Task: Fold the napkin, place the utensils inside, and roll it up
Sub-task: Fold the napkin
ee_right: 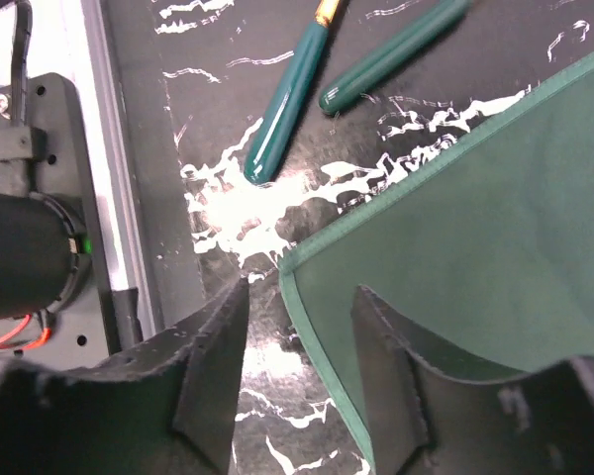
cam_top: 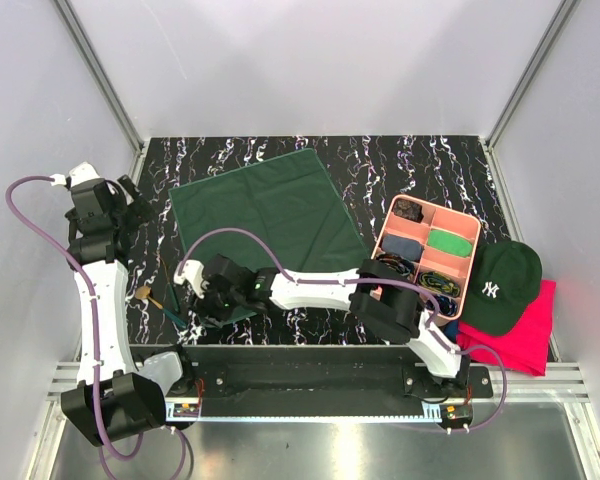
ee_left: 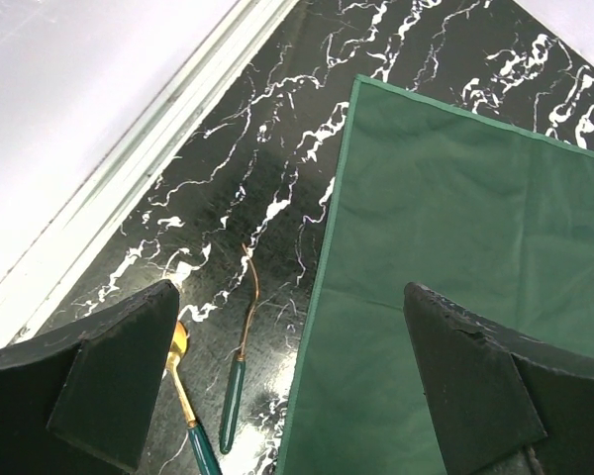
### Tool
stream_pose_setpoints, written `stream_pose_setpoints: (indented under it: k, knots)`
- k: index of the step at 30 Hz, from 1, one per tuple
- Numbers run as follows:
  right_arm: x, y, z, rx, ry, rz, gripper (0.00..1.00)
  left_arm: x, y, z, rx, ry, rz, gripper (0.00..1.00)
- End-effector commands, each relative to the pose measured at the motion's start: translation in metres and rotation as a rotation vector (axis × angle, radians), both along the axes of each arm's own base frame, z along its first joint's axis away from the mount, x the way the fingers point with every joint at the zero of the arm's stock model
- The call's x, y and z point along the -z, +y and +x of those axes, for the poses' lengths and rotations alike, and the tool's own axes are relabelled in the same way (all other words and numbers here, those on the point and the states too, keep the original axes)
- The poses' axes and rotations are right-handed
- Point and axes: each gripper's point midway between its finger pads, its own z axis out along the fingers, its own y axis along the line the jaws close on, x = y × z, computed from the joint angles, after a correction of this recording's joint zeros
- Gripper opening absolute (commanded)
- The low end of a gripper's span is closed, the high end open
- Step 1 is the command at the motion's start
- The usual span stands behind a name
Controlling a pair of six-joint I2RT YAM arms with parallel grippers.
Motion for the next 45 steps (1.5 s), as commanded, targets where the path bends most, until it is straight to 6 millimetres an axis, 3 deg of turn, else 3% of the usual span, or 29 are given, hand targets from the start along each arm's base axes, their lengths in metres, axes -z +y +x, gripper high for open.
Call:
stream_pose_setpoints:
  k: [1,6,11,13,25,32,38,41,45]
  knots:
    - [-0.021,0.019,0.006,-0.010,-0.029,0.079,0.56,-0.004,-0.001,0.007,0.016,-0.047,-0.007,0.99]
    - [-0.007,0.023,-0.001,-0.038,-0.042,0.056,0.63,-0.004,-0.002,0.008,0.022,-0.051,-0.011,0.99]
    - [0.006,0.026,-0.012,-0.067,-0.074,0.020,0.62,-0.003,-0.003,0.009,0.027,-0.050,-0.016,0.99]
    - [0.012,0.026,-0.012,-0.058,-0.087,0.005,0.59,-0.004,-0.003,0.009,0.028,-0.051,-0.016,0.99]
    - [0.043,0.016,-0.008,-0.023,-0.173,-0.100,0.60,-0.003,-0.003,0.009,0.026,-0.050,-0.014,0.99]
    - [0.067,0.002,0.001,0.035,-0.198,-0.189,0.46,-0.005,-0.003,0.008,0.025,-0.057,-0.013,0.99]
    - [0.080,0.007,-0.006,-0.002,-0.157,-0.200,0.15,-0.006,-0.002,0.007,0.021,-0.060,-0.007,0.99]
    - [0.077,0.014,-0.013,-0.033,-0.131,-0.178,0.00,-0.007,-0.001,0.007,0.017,-0.062,-0.005,0.99]
    - [0.055,0.021,-0.023,-0.049,-0.080,-0.110,0.00,-0.008,0.000,0.006,0.011,-0.063,0.001,0.99]
